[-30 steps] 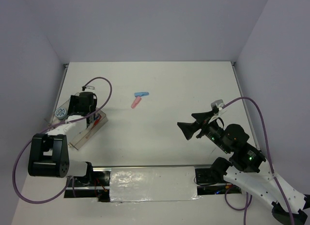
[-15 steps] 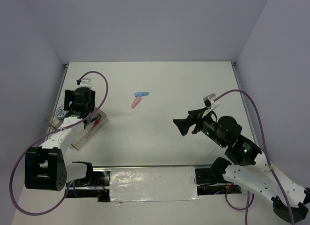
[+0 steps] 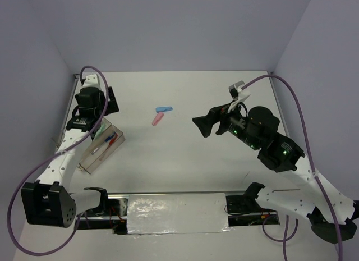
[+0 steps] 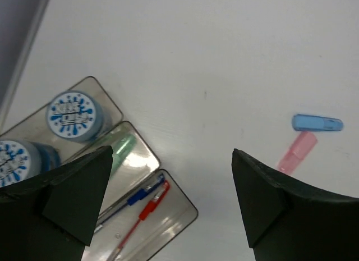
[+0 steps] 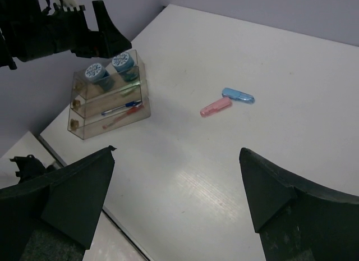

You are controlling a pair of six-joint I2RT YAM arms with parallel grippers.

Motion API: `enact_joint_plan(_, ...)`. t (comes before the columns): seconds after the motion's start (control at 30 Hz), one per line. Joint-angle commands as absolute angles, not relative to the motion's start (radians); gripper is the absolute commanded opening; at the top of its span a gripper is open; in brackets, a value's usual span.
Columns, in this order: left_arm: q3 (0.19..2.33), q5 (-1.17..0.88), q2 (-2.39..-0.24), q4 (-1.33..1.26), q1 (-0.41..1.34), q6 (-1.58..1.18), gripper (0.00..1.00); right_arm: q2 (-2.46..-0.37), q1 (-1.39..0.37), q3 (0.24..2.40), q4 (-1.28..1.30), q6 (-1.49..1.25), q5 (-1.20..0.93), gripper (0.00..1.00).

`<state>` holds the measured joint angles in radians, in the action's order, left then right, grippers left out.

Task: Sort the stationery into containers
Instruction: Pick up the stationery from the center of the board.

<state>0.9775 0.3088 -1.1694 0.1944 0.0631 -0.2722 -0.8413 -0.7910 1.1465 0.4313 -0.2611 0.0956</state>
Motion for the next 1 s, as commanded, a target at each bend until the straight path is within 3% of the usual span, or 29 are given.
enact_joint_plan(0.0,1.002,0.122,-1.178,0.196,0.060,-0.371,0.99,-0.831,-0.784,1.166,0.454,-0.221,0.106,1.00)
enact_joint_plan(0.23,1.054,-0.054,-1.220,0.221,0.089,-0.325,0.99,-0.842,-0.746,1.111,0.403,-0.225,0.048,1.00)
enact_joint_plan(0.47,1.087,-0.032,-1.241,0.247,0.215,-0.308,0.99,-0.870,-0.704,1.114,0.397,-0.238,0.009,1.00)
enact_joint_plan(0.73,1.219,-0.006,-1.465,0.233,0.347,-0.307,0.99,-0.838,-0.687,1.083,0.399,-0.242,-0.002,1.00)
enact_joint_plan(0.97,1.448,0.014,-1.822,0.255,0.376,-0.154,0.99,-0.775,-0.670,1.028,0.454,-0.244,0.023,1.00)
